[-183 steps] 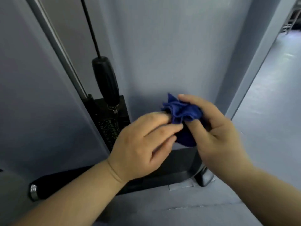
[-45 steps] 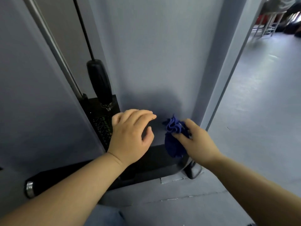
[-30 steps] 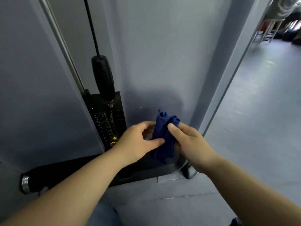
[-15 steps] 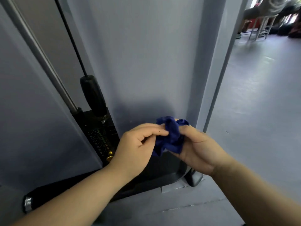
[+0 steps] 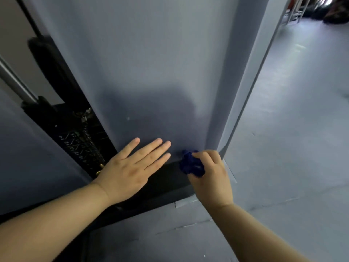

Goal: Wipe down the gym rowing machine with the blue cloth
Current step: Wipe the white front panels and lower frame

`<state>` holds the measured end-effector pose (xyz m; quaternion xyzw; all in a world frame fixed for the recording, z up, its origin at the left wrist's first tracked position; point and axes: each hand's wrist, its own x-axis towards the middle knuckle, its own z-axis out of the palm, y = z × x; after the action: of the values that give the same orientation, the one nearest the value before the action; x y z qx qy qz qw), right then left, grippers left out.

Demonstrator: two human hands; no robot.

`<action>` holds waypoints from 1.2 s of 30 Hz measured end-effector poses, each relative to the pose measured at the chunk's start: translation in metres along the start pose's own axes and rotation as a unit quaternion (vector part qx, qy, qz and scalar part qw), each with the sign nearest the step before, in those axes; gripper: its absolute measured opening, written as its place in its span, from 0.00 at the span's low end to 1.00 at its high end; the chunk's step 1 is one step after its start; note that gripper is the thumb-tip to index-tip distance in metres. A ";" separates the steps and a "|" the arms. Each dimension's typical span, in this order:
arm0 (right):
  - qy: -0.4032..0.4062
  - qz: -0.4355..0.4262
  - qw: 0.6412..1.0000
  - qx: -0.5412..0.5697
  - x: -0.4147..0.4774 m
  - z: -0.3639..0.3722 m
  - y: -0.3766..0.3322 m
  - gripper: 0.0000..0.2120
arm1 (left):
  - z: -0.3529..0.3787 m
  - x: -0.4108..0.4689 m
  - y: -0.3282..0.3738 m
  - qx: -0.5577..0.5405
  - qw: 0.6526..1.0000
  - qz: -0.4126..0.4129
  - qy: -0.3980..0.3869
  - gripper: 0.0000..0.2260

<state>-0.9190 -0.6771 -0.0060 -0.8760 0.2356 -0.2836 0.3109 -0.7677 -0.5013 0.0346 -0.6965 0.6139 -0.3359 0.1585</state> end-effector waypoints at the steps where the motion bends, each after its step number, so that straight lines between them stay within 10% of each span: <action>1: 0.027 0.026 0.999 0.012 -0.005 0.012 0.007 0.23 | 0.003 0.001 0.002 0.004 1.000 -0.012 0.004 0.30; 12: 0.157 0.043 0.986 0.017 -0.006 0.044 0.028 0.21 | 0.023 0.006 0.017 0.024 0.996 -0.056 0.062 0.32; 18: -0.033 0.129 0.990 -0.048 -0.020 0.071 0.065 0.18 | 0.020 0.005 0.016 0.005 0.996 -0.064 0.063 0.30; 21: 0.021 0.169 0.985 -0.003 -0.026 0.073 0.066 0.19 | 0.019 0.005 0.019 -0.007 0.996 -0.070 0.062 0.29; 27: 0.160 0.088 0.982 0.054 -0.017 0.058 0.041 0.19 | 0.036 -0.013 0.035 -0.035 0.999 -0.019 -0.024 0.30; 36: 0.051 0.132 0.990 0.013 -0.040 0.103 0.085 0.18 | 0.057 -0.047 0.048 -0.076 0.990 0.025 -0.116 0.27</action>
<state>-0.9021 -0.6703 -0.1445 -0.8176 0.3605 -0.2874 0.3450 -0.7670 -0.4764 -0.0495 -0.7253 0.6323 -0.2009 0.1837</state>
